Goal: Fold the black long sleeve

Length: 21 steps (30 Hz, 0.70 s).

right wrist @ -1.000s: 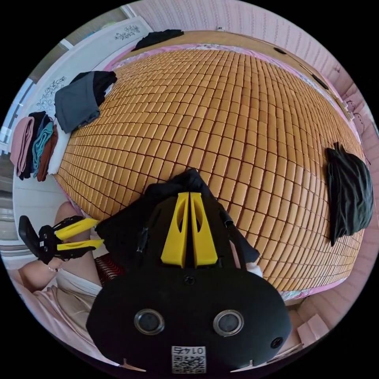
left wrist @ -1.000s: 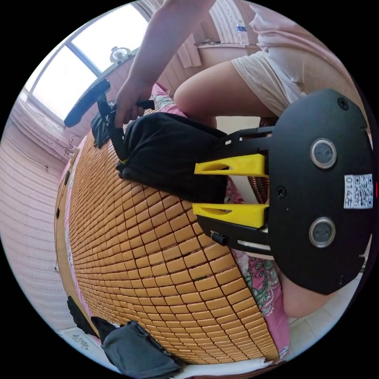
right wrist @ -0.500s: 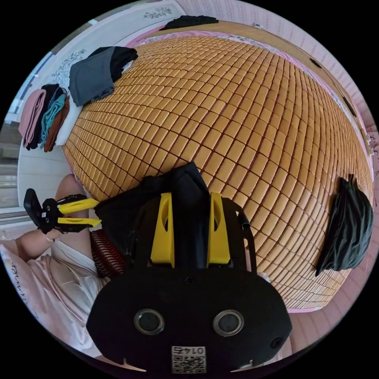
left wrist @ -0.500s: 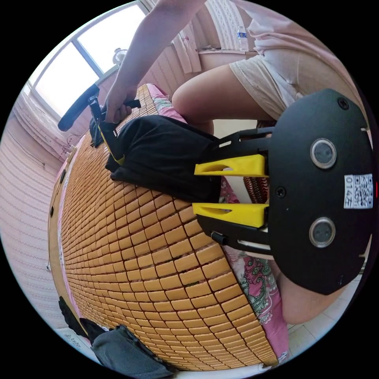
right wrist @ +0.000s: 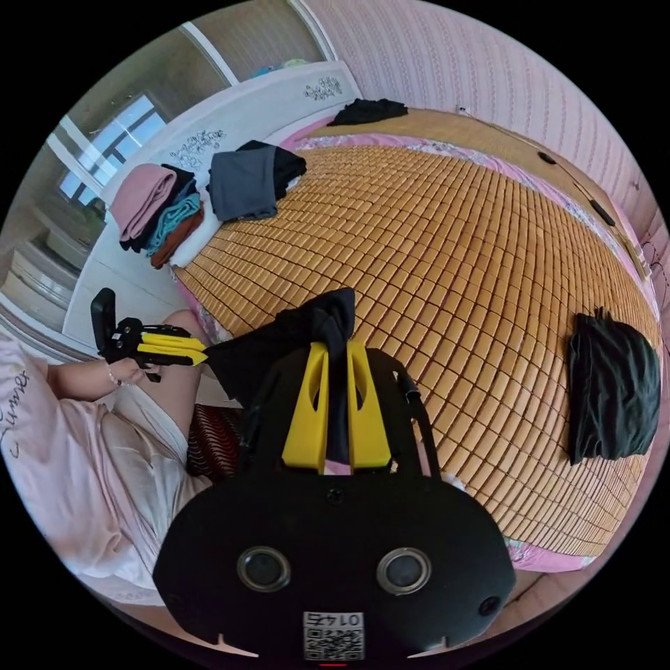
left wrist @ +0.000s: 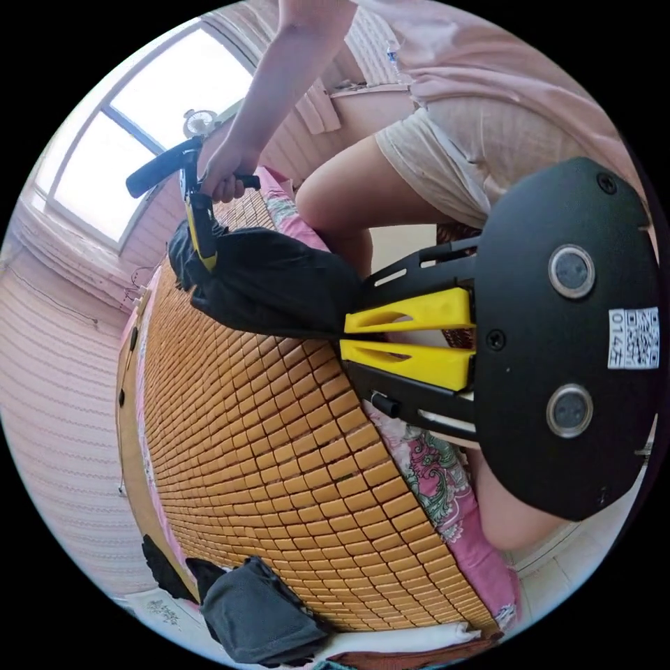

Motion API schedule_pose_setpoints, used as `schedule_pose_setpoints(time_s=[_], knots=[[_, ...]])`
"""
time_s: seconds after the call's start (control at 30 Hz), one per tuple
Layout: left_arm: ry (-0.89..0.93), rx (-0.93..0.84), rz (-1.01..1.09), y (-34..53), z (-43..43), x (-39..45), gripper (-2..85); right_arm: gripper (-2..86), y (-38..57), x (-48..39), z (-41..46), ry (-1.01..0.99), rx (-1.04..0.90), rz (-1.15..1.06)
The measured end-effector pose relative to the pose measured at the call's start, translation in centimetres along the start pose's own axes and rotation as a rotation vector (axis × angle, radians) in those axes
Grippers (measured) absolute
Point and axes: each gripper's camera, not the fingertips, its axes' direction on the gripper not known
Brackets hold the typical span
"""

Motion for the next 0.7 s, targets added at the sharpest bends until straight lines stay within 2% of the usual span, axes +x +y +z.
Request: schedule_pose_setpoints(time_s=[0.17,0.4,0.7], knots=[[-0.039,0.162,0.025,2.2,-6.0,1.9,-0.9,3.6,4.7,-2.3,-4.1,-0.090,0.198,0.053],[-0.081,0.270,0.026,4.0,-10.6,2.8,-0.9,3.5,5.1,-5.0,-6.1,-0.140,0.268,0.015],[-0.139,0.424,-0.119,6.9,-14.6,0.6,-0.9,3.4,-6.6,-12.7,-7.1,-0.079,0.181,-0.397]])
